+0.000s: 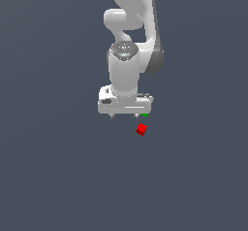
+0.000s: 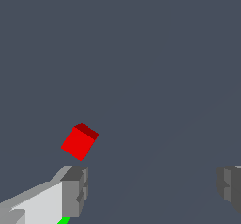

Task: Stack the red cube on top of the green cube.

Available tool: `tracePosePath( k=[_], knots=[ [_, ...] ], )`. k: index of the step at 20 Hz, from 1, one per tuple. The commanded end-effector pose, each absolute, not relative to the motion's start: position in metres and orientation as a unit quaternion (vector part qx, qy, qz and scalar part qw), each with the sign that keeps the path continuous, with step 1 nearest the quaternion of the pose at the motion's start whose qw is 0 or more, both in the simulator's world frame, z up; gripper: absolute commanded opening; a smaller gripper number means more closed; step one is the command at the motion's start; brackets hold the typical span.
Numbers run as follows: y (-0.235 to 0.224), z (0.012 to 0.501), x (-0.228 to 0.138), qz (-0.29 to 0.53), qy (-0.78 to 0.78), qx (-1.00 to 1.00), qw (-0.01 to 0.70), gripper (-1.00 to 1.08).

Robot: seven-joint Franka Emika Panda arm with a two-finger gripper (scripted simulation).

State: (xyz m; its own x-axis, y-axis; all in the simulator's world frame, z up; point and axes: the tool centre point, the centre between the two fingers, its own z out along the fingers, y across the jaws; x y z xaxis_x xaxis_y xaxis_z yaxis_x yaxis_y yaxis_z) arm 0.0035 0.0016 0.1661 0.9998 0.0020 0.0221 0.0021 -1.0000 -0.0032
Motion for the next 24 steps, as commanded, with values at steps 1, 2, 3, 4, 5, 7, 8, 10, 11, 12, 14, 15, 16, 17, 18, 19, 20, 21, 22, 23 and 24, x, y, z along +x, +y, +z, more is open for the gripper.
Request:
tracePosePath(
  k=[1,2,3,4,5,7,8,10,11,12,14,15,16,17,18,19,20,21,22,23,24],
  knots=[
    [0.002,0.166,0.003,-0.011,-0.001,-1.000,0.002,1.00],
    [0.002,0.166,0.003,-0.011,-0.001,-1.000,0.002,1.00],
    [0.002,0.166,0.003,-0.011,0.000,-1.000,0.002,1.00],
    [0.002,0.165,0.003,-0.011,0.001,-1.000,0.002,1.00],
    [0.003,0.165,0.003,-0.011,0.003,-1.000,0.002,1.00],
    [0.004,0.163,0.002,-0.011,0.009,-1.000,0.002,1.00],
    [0.005,0.162,0.001,-0.011,0.012,-1.000,0.001,1.00],
    [0.008,0.159,0.000,-0.010,0.021,-1.000,0.001,1.00],
    [0.009,0.157,-0.001,-0.010,0.026,-1.000,0.001,1.00],
    [0.011,0.155,-0.001,-0.010,0.032,-0.999,0.001,1.00],
    [0.015,0.151,-0.003,-0.009,0.045,-0.999,0.001,1.00],
    [0.017,0.148,-0.004,-0.009,0.052,-0.999,0.001,1.00],
    [0.019,0.145,-0.005,-0.009,0.060,-0.998,0.001,1.00],
    [0.022,0.143,-0.006,-0.008,0.069,-0.998,0.001,1.00],
    [0.025,0.140,-0.007,-0.008,0.077,-0.997,0.001,1.00],
    [0.027,0.136,-0.008,-0.008,0.087,-0.996,0.001,1.00],
    [0.031,0.133,-0.009,-0.007,0.097,-0.995,0.001,1.00],
    [0.034,0.129,-0.010,-0.007,0.107,-0.994,0.001,1.00],
    [0.037,0.126,-0.011,-0.007,0.118,-0.993,0.000,1.00],
    [0.041,0.122,-0.012,-0.006,0.129,-0.992,0.000,1.00],
    [0.044,0.119,-0.012,-0.006,0.139,-0.990,0.000,1.00]
  ],
)
